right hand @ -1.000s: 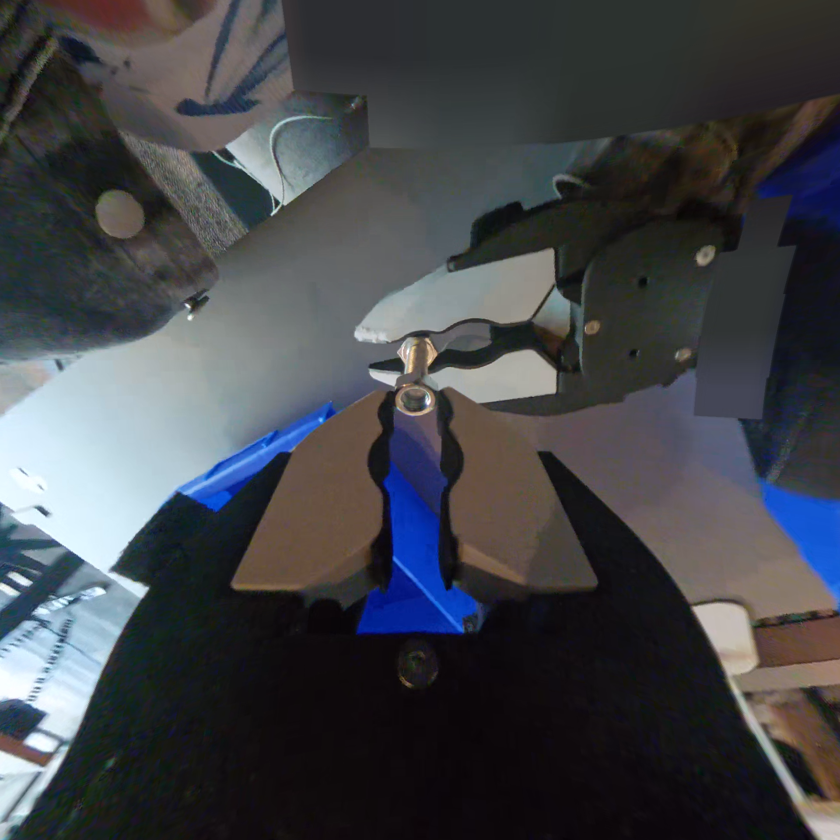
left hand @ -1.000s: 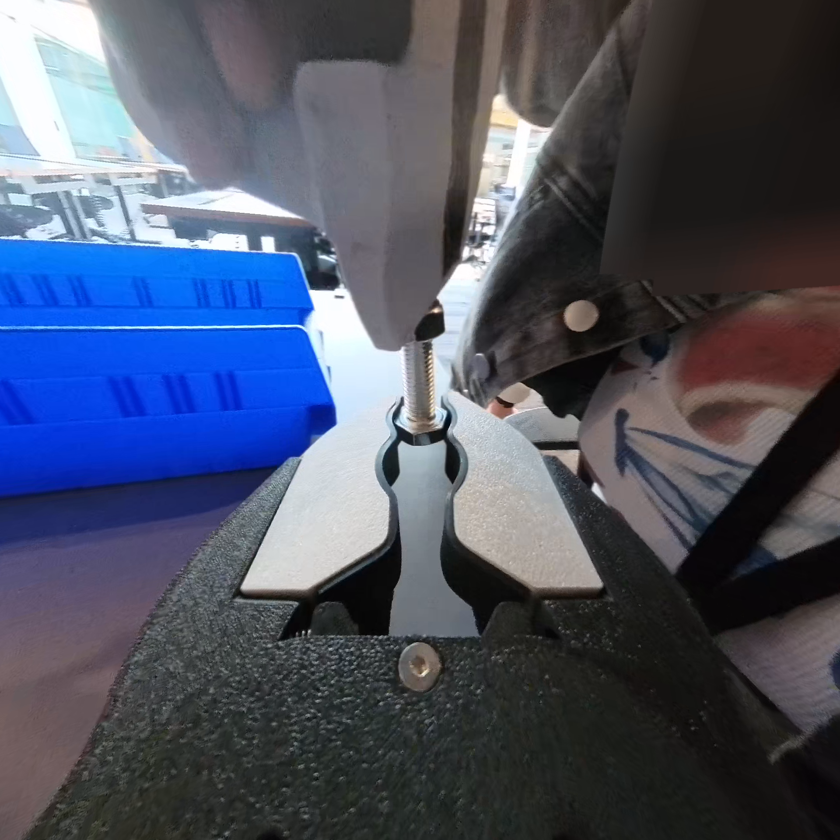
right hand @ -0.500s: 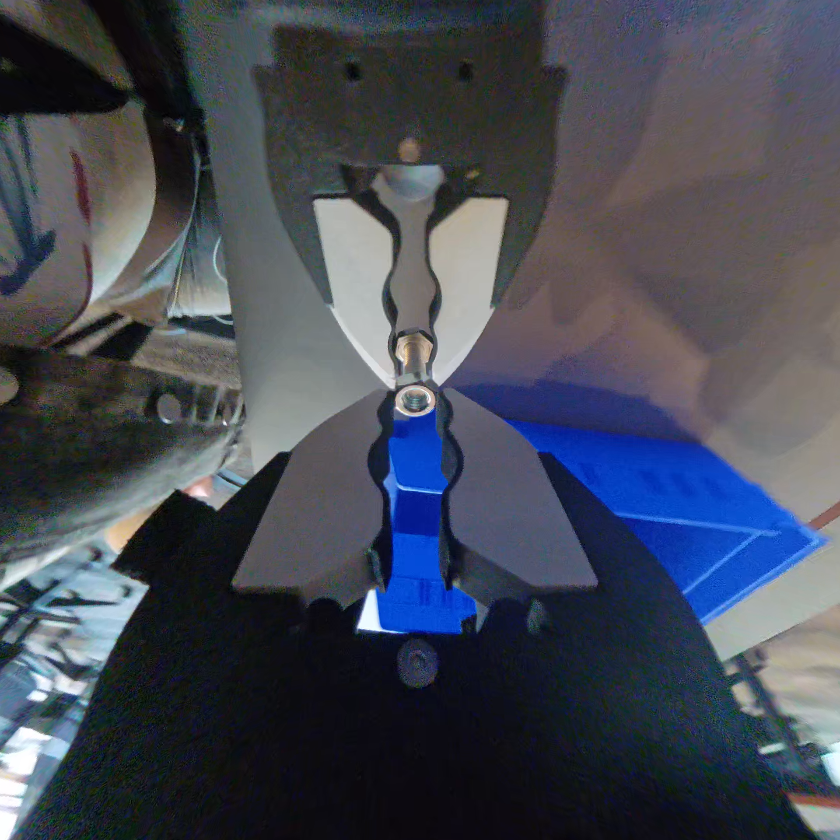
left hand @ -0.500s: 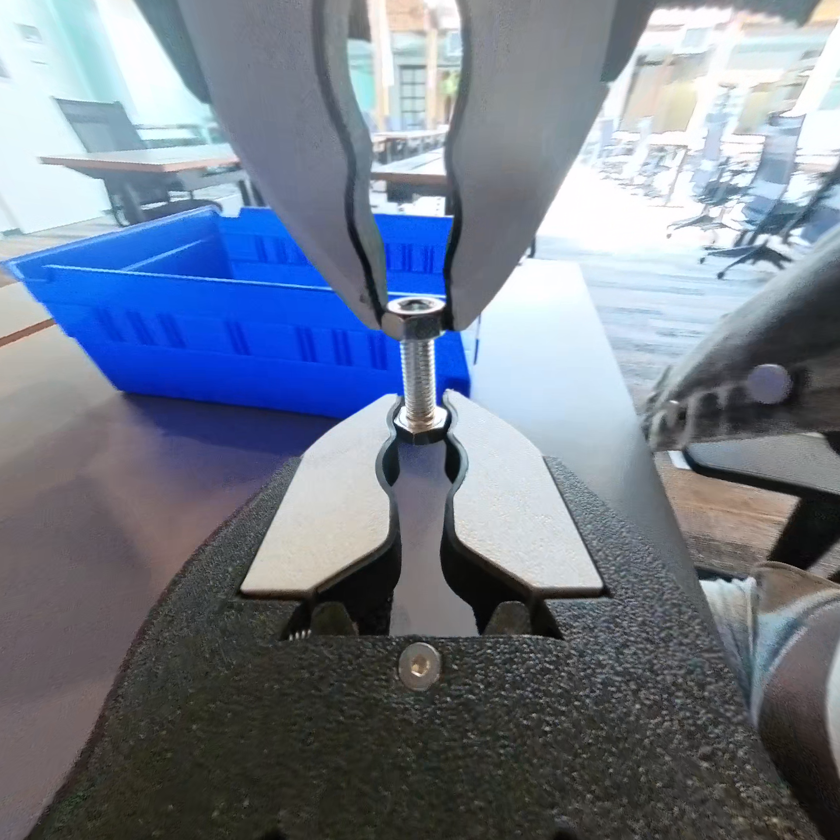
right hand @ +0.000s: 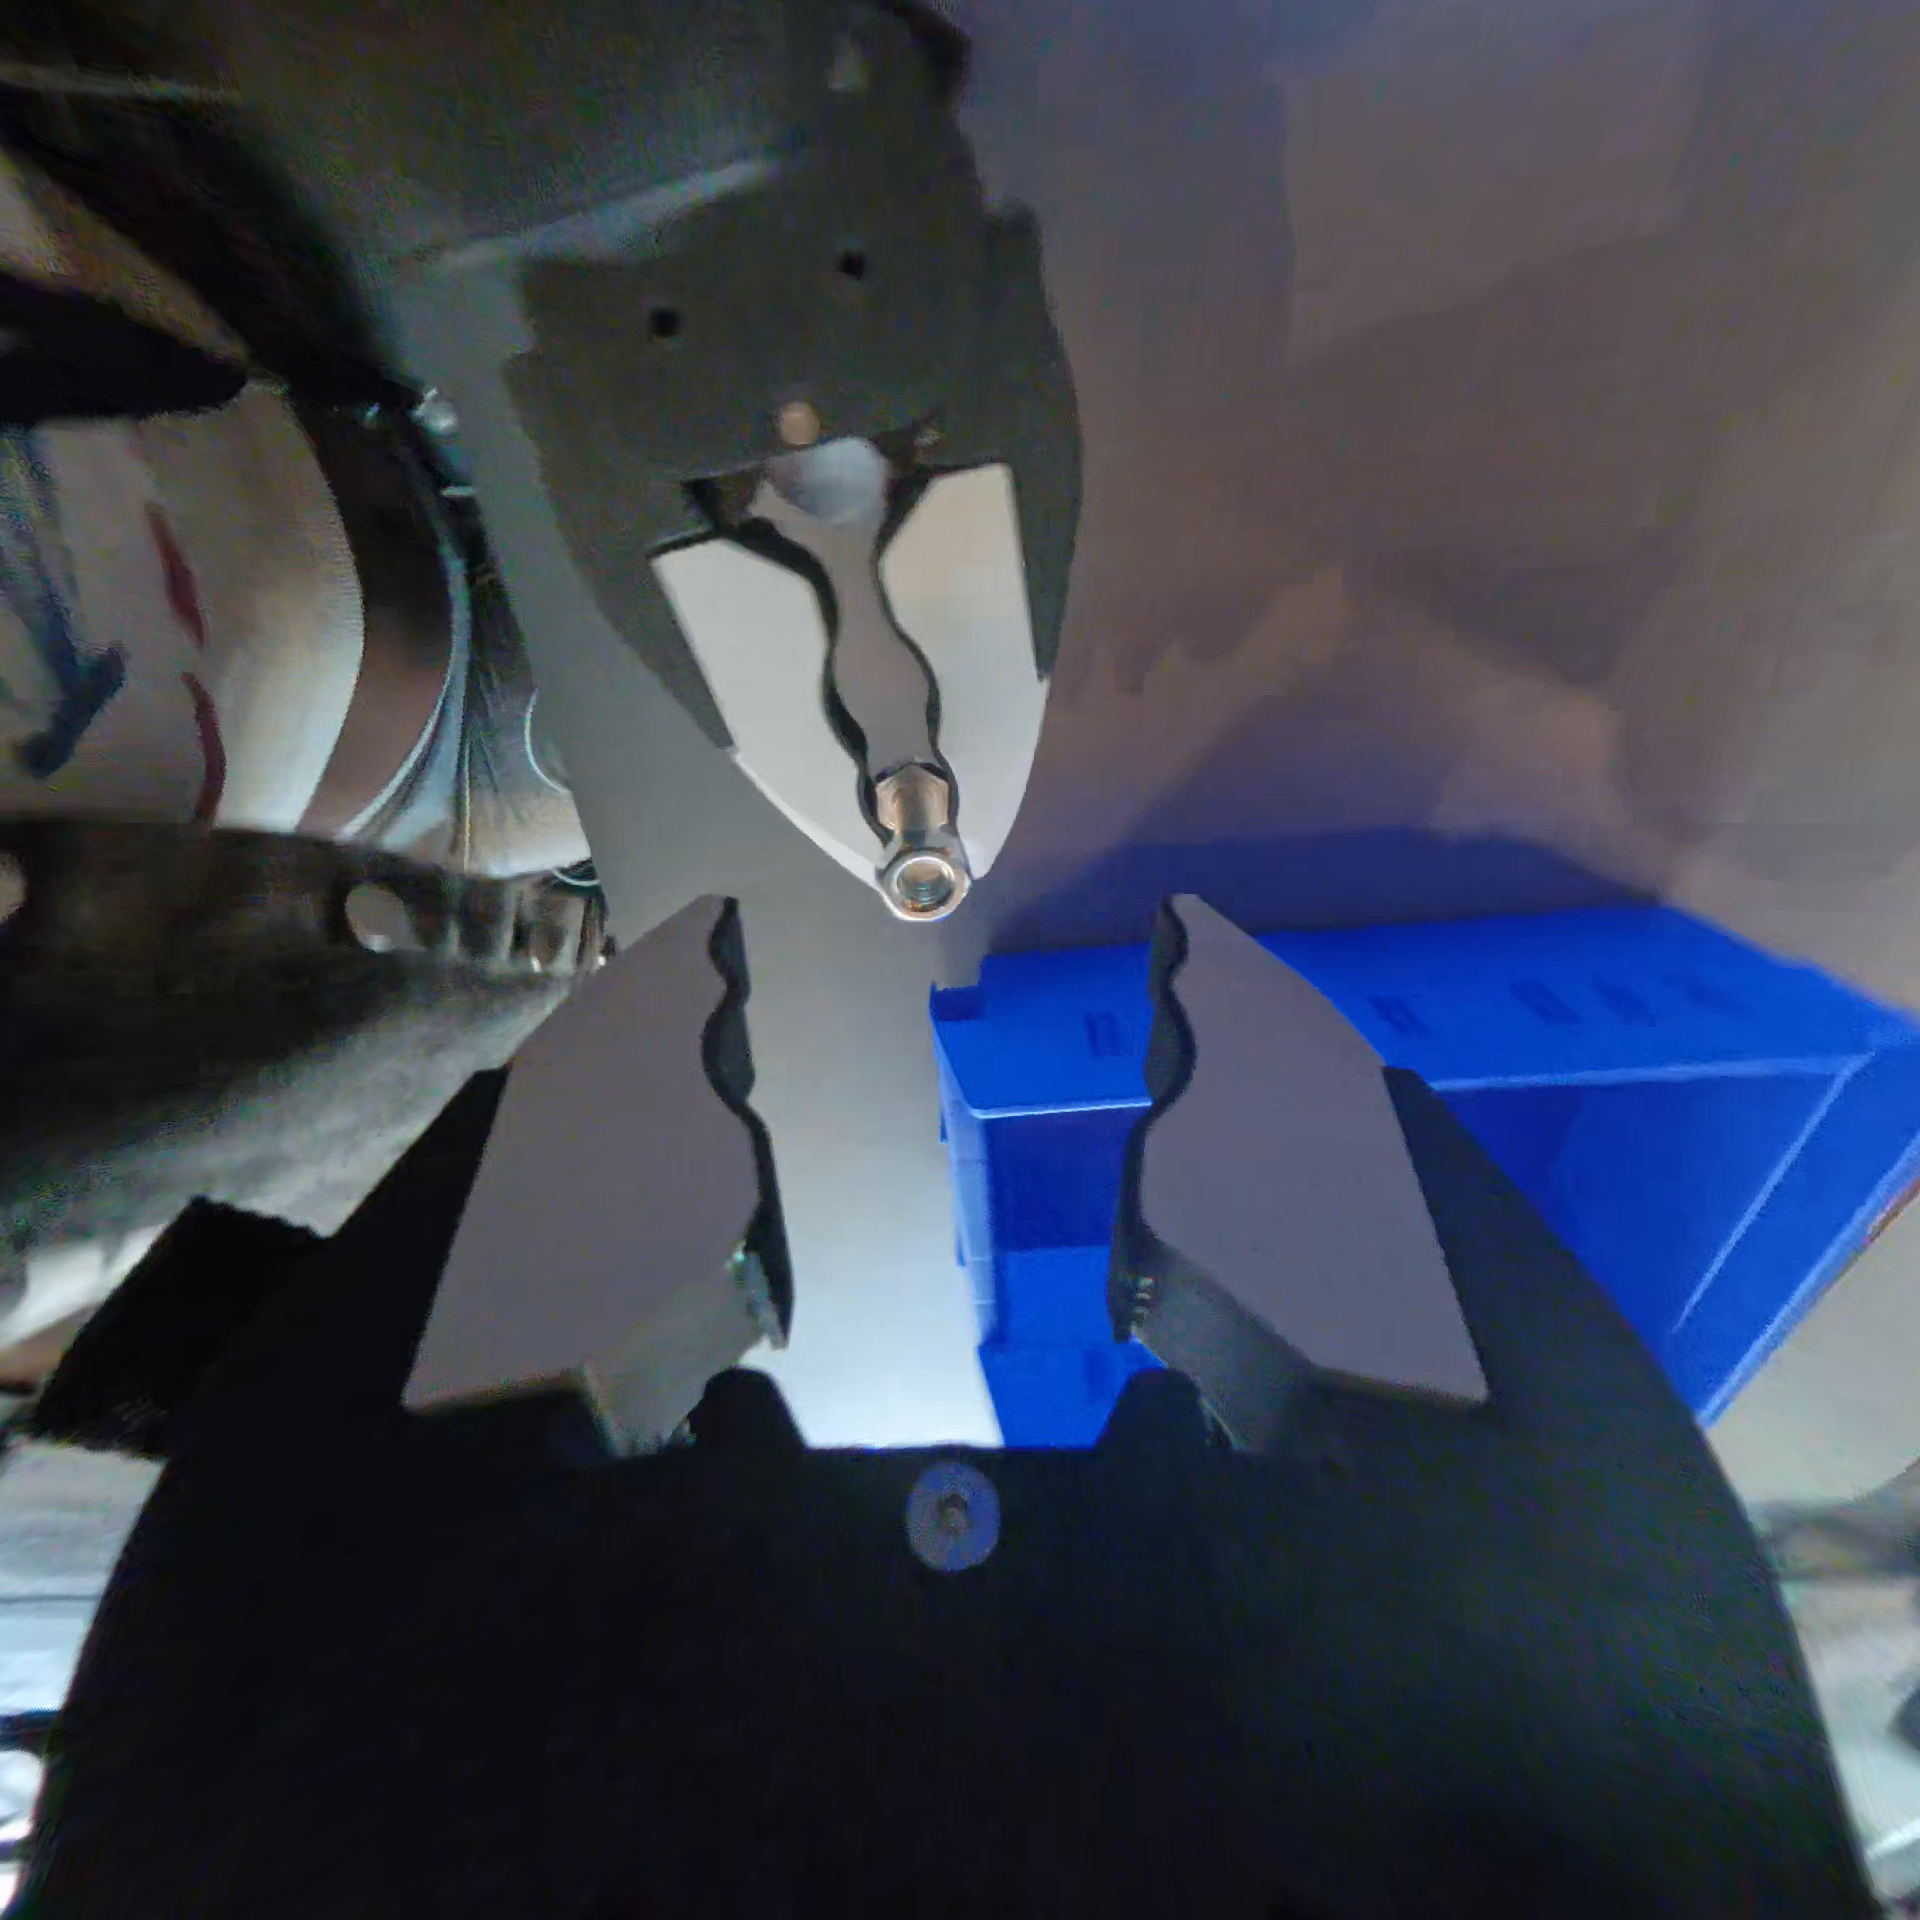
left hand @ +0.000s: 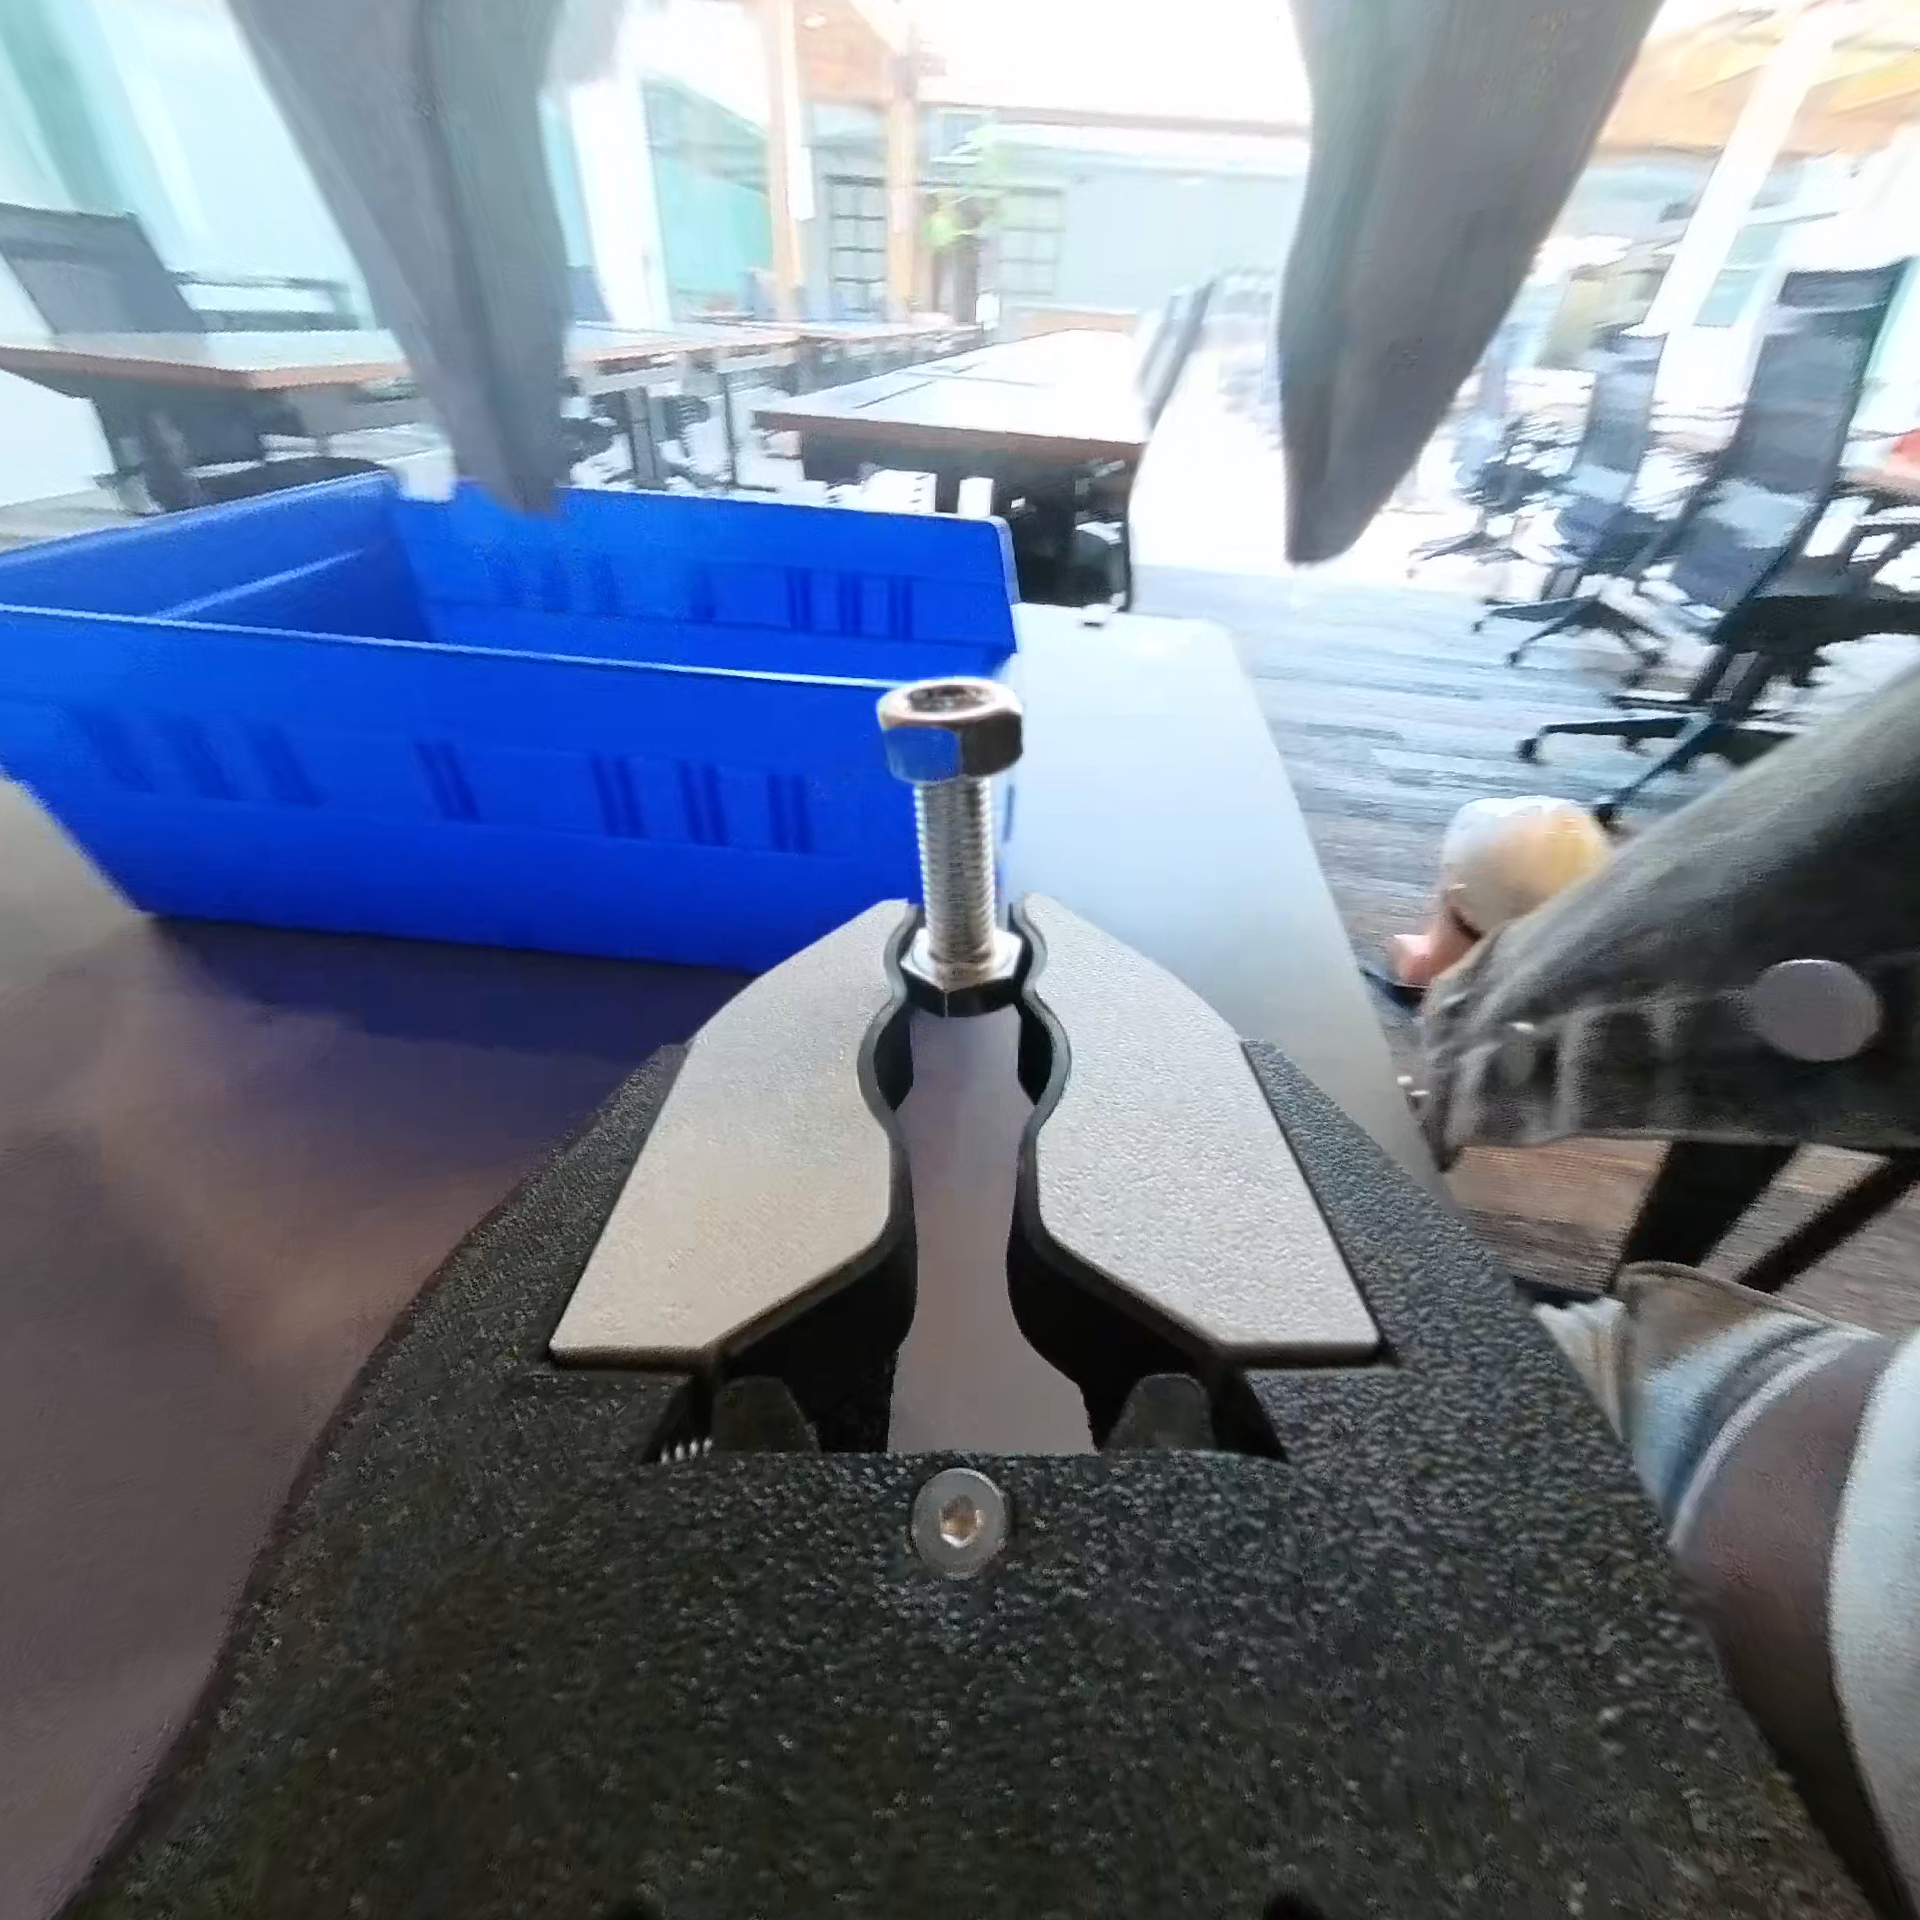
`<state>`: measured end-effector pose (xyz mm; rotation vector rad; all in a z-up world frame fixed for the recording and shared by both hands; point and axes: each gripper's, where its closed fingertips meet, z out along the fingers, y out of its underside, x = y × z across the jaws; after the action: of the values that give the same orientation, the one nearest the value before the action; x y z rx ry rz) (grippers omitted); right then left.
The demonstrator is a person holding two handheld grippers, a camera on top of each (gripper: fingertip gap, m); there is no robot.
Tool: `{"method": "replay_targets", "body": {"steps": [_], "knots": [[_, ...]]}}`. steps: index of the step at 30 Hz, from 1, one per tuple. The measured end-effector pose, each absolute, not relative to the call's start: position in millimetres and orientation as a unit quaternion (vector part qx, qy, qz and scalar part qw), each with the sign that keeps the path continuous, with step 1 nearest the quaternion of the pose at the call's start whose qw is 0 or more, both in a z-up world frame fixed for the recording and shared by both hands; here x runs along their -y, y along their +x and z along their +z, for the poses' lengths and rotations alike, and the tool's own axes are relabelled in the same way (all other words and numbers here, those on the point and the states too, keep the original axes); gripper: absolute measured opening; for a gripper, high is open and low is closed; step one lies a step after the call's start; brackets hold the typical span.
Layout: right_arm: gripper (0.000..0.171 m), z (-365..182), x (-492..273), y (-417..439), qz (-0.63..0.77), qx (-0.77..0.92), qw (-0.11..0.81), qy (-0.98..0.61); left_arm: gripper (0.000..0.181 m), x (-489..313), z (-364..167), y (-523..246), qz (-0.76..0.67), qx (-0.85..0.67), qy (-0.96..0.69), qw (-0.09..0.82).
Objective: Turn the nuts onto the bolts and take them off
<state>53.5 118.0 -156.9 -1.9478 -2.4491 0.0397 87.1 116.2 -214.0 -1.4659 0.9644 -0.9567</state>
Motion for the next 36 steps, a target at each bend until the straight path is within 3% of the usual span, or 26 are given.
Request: {"method": "replay_targets", "body": {"steps": [3, 6, 9, 12, 14, 18, 23, 27, 31, 34, 36], "knots": [[0.081, -146.9, -111.6, 57.7, 0.044, 0.842, 0.058, -0.535, 0.015, -103.8, -210.9, 92.3, -0.432, -0.429, -0.590, 0.530], [0.086, -140.2, -97.1, 51.6, 0.178, 0.799, 0.129, -0.560, 0.015, -100.5, -205.4, 91.5, -0.453, -0.430, -0.570, 0.534], [0.107, -132.4, -103.7, 40.9, 0.328, 0.683, 0.274, -0.592, 0.015, -112.1, -203.2, 85.1, -0.437, -0.409, -0.577, 0.555], [0.116, -127.4, -115.3, 42.4, 0.428, 0.569, 0.434, -0.552, 0.015, -121.1, -201.8, 81.0, -0.433, -0.398, -0.580, 0.564], [0.118, -132.7, -119.5, 47.8, 0.474, 0.516, 0.481, -0.527, 0.015, -122.7, -202.2, 79.5, -0.435, -0.400, -0.579, 0.561], [0.107, -136.6, -121.0, 58.2, 0.572, 0.462, 0.487, -0.472, 0.016, -117.7, -200.9, 77.4, -0.459, -0.412, -0.566, 0.547], [0.102, -142.8, -99.5, 61.6, 0.589, 0.494, 0.456, -0.448, 0.015, -118.0, -201.6, 77.7, -0.459, -0.412, -0.569, 0.544], [0.076, -137.1, -93.8, 69.7, 0.612, 0.465, 0.485, -0.417, 0.016, -114.5, -201.3, 78.0, -0.459, -0.420, -0.562, 0.545], [0.081, -121.0, -69.6, 77.4, 0.626, 0.481, 0.483, -0.379, 0.015, -101.3, -202.4, 77.6, -0.462, -0.441, -0.551, 0.538], [0.071, -112.0, -37.5, 65.2, 0.669, 0.465, 0.472, -0.336, 0.015, -95.5, -200.5, 72.4, -0.464, -0.441, -0.544, 0.543], [0.085, -129.8, -45.7, 44.5, 0.660, 0.447, 0.479, -0.367, 0.015, -96.3, -201.1, 72.0, -0.464, -0.439, -0.547, 0.541]]}}
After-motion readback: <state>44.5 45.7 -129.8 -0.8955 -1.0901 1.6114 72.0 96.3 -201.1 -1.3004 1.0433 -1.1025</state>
